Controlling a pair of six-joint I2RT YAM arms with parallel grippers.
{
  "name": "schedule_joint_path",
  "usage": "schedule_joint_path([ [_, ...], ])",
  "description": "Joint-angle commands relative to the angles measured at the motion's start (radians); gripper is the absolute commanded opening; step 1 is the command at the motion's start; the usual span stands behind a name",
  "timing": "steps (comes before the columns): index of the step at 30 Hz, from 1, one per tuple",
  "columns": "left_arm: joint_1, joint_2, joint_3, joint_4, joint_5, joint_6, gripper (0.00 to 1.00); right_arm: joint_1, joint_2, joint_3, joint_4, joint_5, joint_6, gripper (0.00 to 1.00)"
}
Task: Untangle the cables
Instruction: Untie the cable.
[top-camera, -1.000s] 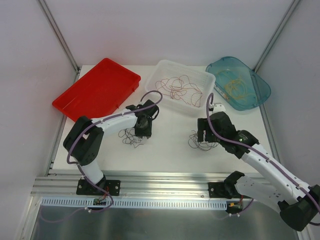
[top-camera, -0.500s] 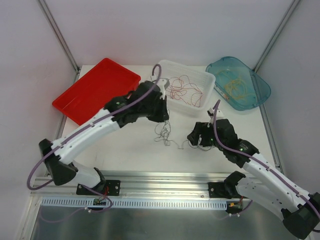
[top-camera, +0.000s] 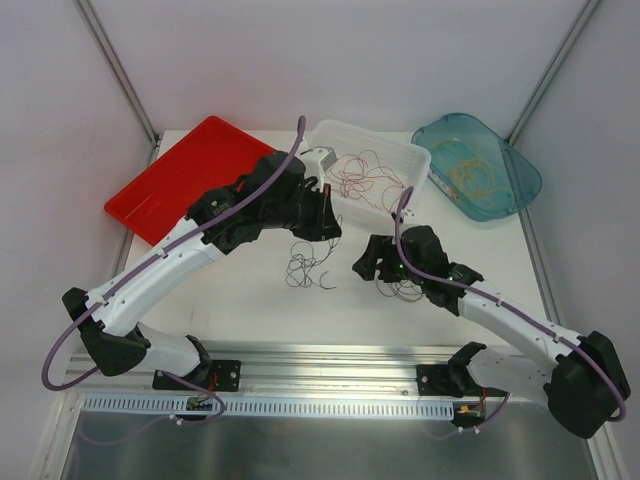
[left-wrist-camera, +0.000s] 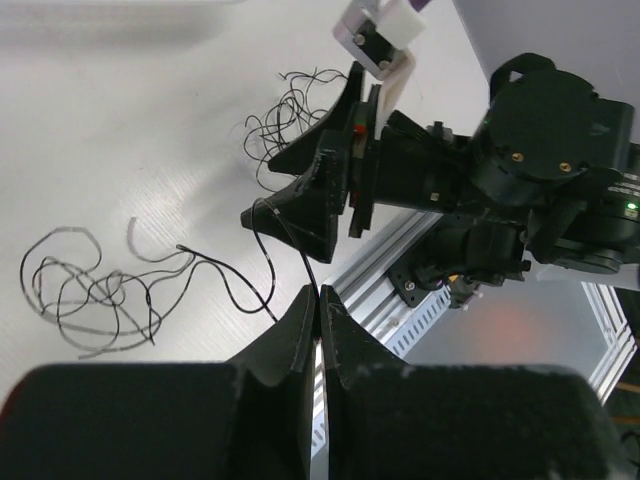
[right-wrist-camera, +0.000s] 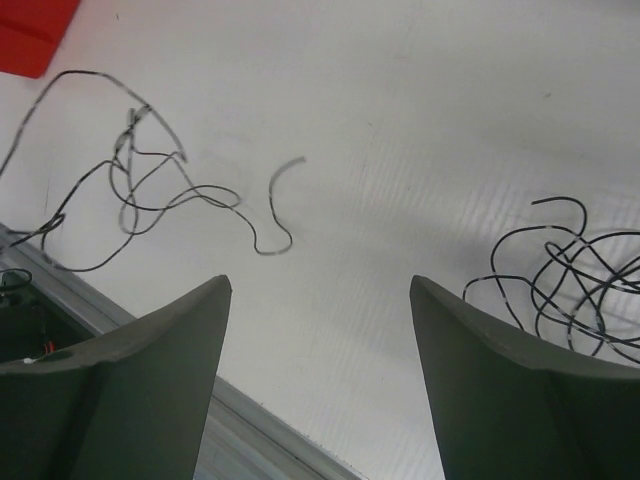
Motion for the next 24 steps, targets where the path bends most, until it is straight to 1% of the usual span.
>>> schedule_joint_path([
  [1, 0.001, -0.014, 0.056, 0.004, 0.045, 0.015, 0.00, 0.000, 0.052, -0.023, 0.151, -0.093, 0.037, 0.76],
  [3, 0.003, -0.021, 0.047, 0.004, 0.023, 0.019, 0.00, 0.003, 0.068, -0.033, 0.220, -0.152, 0.051, 0.75],
  [6, 0.001, -0.034, 0.027, 0.006, 0.014, 0.019, 0.00, 0.013, 0.071, -0.055, 0.299, -0.199, 0.057, 0.75],
  [11, 0.001, -0.041, 0.014, 0.006, 0.040, 0.018, 0.00, 0.018, 0.108, -0.072, 0.388, -0.223, 0.062, 0.76],
  [17, 0.001, -0.037, 0.031, 0.007, 0.032, 0.022, 0.00, 0.019, 0.172, -0.050, 0.400, -0.246, 0.082, 0.76],
  [24, -0.002, -0.008, 0.059, 0.010, 0.078, 0.022, 0.00, 0.024, 0.235, -0.041, 0.423, -0.248, 0.080, 0.76],
])
